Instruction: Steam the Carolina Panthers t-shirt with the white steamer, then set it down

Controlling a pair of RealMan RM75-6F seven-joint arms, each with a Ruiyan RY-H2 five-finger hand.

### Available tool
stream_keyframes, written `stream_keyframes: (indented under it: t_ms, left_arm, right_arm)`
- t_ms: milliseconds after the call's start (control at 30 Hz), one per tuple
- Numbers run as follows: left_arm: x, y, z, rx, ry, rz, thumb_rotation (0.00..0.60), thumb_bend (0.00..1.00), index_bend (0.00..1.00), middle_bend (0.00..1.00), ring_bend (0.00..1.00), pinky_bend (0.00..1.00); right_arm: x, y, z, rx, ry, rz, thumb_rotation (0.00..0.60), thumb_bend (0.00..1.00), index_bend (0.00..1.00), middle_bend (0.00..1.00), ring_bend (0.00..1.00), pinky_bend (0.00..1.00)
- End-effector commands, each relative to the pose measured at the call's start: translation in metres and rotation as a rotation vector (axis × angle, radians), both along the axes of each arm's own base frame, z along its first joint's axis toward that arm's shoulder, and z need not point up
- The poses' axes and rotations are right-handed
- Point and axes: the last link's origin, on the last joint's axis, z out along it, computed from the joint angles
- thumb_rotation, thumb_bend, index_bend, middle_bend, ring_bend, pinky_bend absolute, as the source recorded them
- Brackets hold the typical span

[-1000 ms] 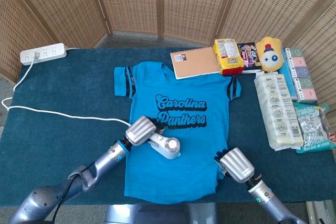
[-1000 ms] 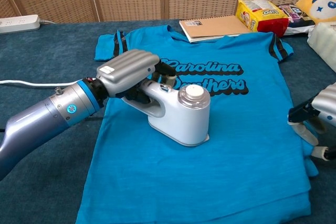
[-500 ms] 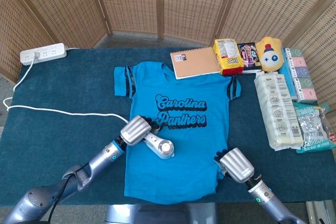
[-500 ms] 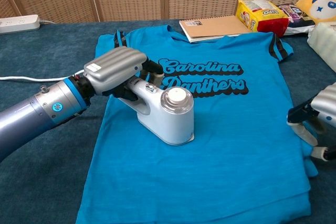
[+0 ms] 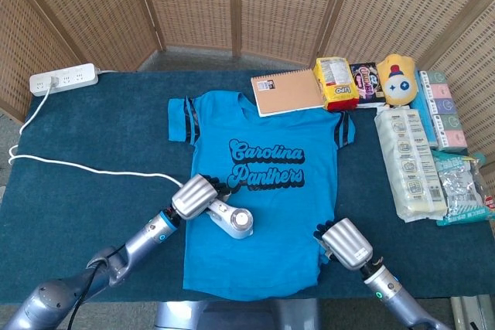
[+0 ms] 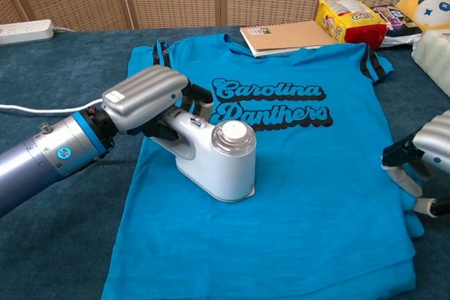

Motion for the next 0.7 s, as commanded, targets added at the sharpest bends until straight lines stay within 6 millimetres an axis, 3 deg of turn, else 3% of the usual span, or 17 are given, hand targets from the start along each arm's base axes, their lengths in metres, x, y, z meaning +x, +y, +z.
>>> stream_keyframes:
  t_ms: [33, 300, 700]
  left_arm:
    - [0.003, -0.002, -0.003, -0.006, -0.003, -0.006, 0.6, 0.51, 0.57, 0.66, 0.61, 0.73]
    - [0.01, -0.007, -0.012, -0.024, -0.005, -0.014, 0.6, 0.51, 0.57, 0.66, 0.61, 0.73]
    - [0.0, 0.0, -0.009, -0.001, 0.021, 0.008, 0.6, 0.51, 0.57, 0.66, 0.61, 0.73]
  right_arm:
    - [0.0, 0.0, 0.0, 0.0, 0.0, 0.0, 0.6, 0.44, 0.74, 0.65, 0.7, 0.75]
    - [-0.002, 0.001, 0.003, -0.006, -0.001, -0.005, 0.6, 0.44, 0.74, 0.65, 0.7, 0.75]
    - [-0.002, 0.001, 0.002, -0.006, -0.001, -0.006, 0.6, 0.44, 0.74, 0.65, 0.7, 0.75]
